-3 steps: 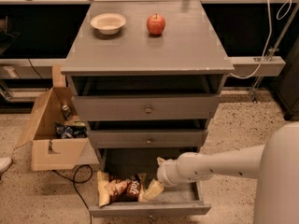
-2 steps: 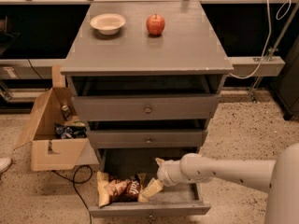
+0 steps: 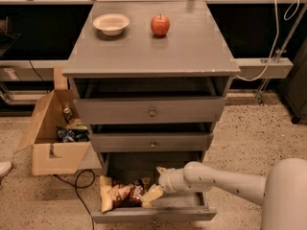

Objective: Pick brown chip bag from bottom drawer and place on counter

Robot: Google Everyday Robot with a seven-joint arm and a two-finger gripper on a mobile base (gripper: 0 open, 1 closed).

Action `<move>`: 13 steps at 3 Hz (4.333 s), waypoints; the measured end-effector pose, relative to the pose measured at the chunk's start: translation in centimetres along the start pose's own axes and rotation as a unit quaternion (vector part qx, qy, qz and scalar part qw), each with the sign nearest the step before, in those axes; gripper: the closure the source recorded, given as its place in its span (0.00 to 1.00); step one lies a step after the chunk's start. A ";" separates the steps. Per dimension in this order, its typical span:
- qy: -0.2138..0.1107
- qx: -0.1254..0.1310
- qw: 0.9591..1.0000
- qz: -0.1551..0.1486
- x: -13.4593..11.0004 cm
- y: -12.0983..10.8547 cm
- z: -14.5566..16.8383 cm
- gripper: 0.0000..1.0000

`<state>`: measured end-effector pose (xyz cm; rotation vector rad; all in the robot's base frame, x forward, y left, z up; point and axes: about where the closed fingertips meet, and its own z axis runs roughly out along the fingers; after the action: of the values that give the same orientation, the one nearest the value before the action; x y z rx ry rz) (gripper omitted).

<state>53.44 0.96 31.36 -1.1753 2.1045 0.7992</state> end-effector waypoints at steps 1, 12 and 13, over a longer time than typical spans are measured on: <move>-0.004 -0.002 1.000 -0.003 0.0 0.1 0.8 0.00; -0.216 -0.129 0.965 -0.072 -0.6 -1.2 4.1 1.00; -0.285 -0.139 0.943 -0.102 -1.1 -1.1 -6.3 1.00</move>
Offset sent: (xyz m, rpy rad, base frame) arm 0.0245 0.0573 -0.0380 0.1345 -0.0688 0.1731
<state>53.56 -3.60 36.03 -1.1066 1.4060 1.1968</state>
